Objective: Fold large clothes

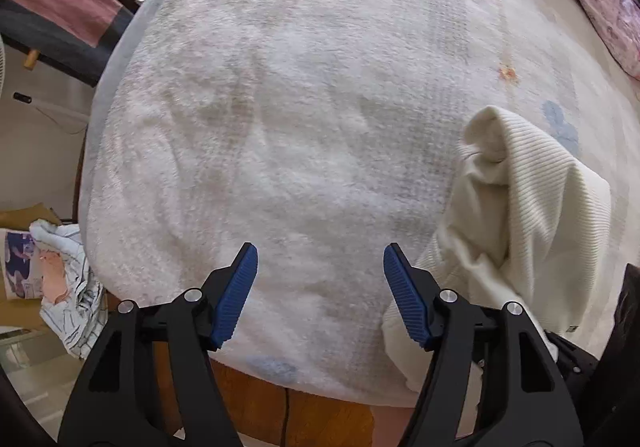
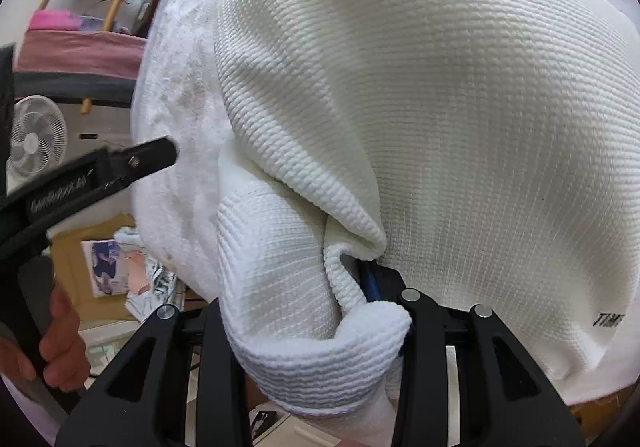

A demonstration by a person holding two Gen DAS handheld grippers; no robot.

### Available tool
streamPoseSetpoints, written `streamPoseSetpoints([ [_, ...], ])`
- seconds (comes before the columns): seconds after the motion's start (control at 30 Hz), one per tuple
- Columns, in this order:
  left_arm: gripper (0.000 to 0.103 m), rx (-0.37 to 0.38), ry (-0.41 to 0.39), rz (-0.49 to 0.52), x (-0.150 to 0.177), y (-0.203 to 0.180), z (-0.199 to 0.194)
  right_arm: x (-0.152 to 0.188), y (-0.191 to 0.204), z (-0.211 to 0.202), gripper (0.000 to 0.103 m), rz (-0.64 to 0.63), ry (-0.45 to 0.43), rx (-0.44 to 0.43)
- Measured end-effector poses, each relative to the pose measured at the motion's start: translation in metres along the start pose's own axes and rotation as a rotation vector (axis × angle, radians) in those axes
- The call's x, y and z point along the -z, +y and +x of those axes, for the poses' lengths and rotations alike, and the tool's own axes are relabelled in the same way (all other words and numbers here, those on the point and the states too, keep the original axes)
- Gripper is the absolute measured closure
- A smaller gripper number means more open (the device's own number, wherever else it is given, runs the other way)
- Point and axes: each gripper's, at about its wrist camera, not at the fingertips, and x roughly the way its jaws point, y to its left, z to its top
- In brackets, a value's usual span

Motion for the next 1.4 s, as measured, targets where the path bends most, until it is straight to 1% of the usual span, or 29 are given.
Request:
streamPoseSetpoints([
  [0.03, 0.036, -0.003, 0.002, -0.008, 0.000, 0.000, 0.000, 0.000, 0.002, 0.000, 0.069, 0.018, -0.008, 0.017],
  [0.07, 0.036, -0.009, 0.003, -0.017, -0.001, 0.002, 0.000, 0.001, 0.009, 0.000, 0.069, 0.007, -0.028, 0.069],
  [0.1, 0.035, -0.017, 0.004, -0.031, -0.001, 0.008, 0.000, 0.005, 0.021, 0.000, 0.069, -0.040, -0.054, 0.156],
  [0.17, 0.033, -0.024, 0.004, -0.047, -0.003, 0.008, 0.001, 0.010, 0.041, 0.003, 0.069, -0.107, -0.087, 0.274],
  [0.23, 0.031, -0.035, 0.003, -0.061, -0.005, 0.016, 0.001, 0.018, 0.056, 0.004, 0.069, -0.149, -0.120, 0.369],
  [0.27, 0.030, -0.040, 0.002, -0.064, -0.004, 0.021, 0.001, 0.021, 0.059, 0.003, 0.065, -0.169, -0.133, 0.400],
  [0.3, 0.030, -0.051, 0.004, -0.067, -0.002, 0.028, 0.001, 0.022, 0.060, 0.002, 0.053, -0.184, -0.142, 0.399],
  [0.33, 0.030, -0.061, 0.008, -0.069, -0.001, 0.034, 0.002, 0.025, 0.060, -0.001, 0.047, -0.198, -0.156, 0.384],
  [0.43, 0.029, -0.066, 0.008, -0.080, 0.006, 0.048, -0.001, 0.032, 0.074, -0.028, 0.031, -0.248, -0.258, 0.379],
  [0.47, 0.027, -0.066, 0.007, -0.087, 0.007, 0.053, -0.002, 0.034, 0.080, -0.033, 0.017, -0.275, -0.282, 0.356],
  [0.5, 0.027, -0.068, 0.008, -0.091, 0.007, 0.057, -0.002, 0.033, 0.083, -0.036, 0.011, -0.292, -0.294, 0.345],
  [0.57, 0.027, -0.066, 0.018, -0.107, 0.006, 0.065, -0.001, 0.033, 0.083, -0.044, 0.011, -0.289, -0.301, 0.339],
  [0.67, 0.026, -0.003, 0.007, -0.115, 0.009, 0.065, -0.008, 0.027, 0.066, -0.048, 0.011, -0.180, -0.280, 0.280],
  [0.7, 0.025, 0.020, 0.004, -0.105, 0.009, 0.059, -0.009, 0.026, 0.061, -0.052, 0.011, -0.151, -0.274, 0.284],
  [0.77, 0.024, 0.051, 0.004, -0.074, 0.009, 0.050, -0.011, 0.026, 0.043, -0.068, 0.011, -0.097, -0.296, 0.322],
  [0.83, 0.024, 0.125, 0.004, -0.020, 0.015, 0.028, -0.015, 0.031, 0.019, -0.090, 0.011, -0.059, -0.331, 0.376],
  [0.93, 0.024, 0.260, -0.008, 0.073, 0.027, -0.010, -0.019, 0.038, -0.012, -0.103, 0.011, -0.017, -0.321, 0.427],
  [0.97, 0.024, 0.322, -0.007, 0.104, 0.032, -0.025, -0.018, 0.039, -0.019, -0.103, 0.014, -0.008, -0.316, 0.430],
  [1.0, 0.025, 0.350, 0.004, 0.122, 0.035, -0.034, -0.015, 0.043, -0.030, -0.102, 0.023, -0.001, -0.304, 0.438],
  [1.03, 0.029, 0.376, 0.024, 0.151, 0.039, -0.048, -0.011, 0.045, -0.034, -0.100, 0.032, -0.002, -0.292, 0.446],
  [1.07, 0.039, 0.397, 0.042, 0.181, 0.044, -0.062, -0.006, 0.048, -0.044, -0.094, 0.054, 0.000, -0.260, 0.450],
  [1.1, 0.043, 0.413, 0.060, 0.204, 0.047, -0.072, 0.001, 0.049, -0.050, -0.092, 0.065, 0.008, -0.248, 0.438],
  [1.13, 0.052, 0.419, 0.080, 0.221, 0.051, -0.081, 0.008, 0.052, -0.057, -0.089, 0.068, 0.021, -0.241, 0.416],
  [1.17, 0.066, 0.413, 0.097, 0.232, 0.053, -0.087, 0.015, 0.054, -0.064, -0.083, 0.077, 0.033, -0.233, 0.402],
  [1.2, 0.072, 0.365, 0.134, 0.259, 0.058, -0.095, 0.030, 0.055, -0.069, -0.075, 0.082, 0.033, -0.209, 0.410],
  [1.23, 0.081, 0.283, 0.155, 0.291, 0.062, -0.099, 0.043, 0.056, -0.071, -0.072, 0.084, 0.031, -0.198, 0.411],
  [1.3, 0.082, 0.194, 0.167, 0.328, 0.067, -0.099, 0.060, 0.060, -0.073, -0.065, 0.085, 0.030, -0.178, 0.402],
  [1.37, 0.080, 0.236, 0.187, 0.298, 0.062, -0.088, 0.082, 0.062, -0.076, -0.042, 0.084, 0.009, -0.105, 0.386],
  [1.4, 0.079, 0.265, 0.206, 0.282, 0.057, -0.084, 0.090, 0.064, -0.079, -0.030, 0.084, -0.005, -0.097, 0.385],
])
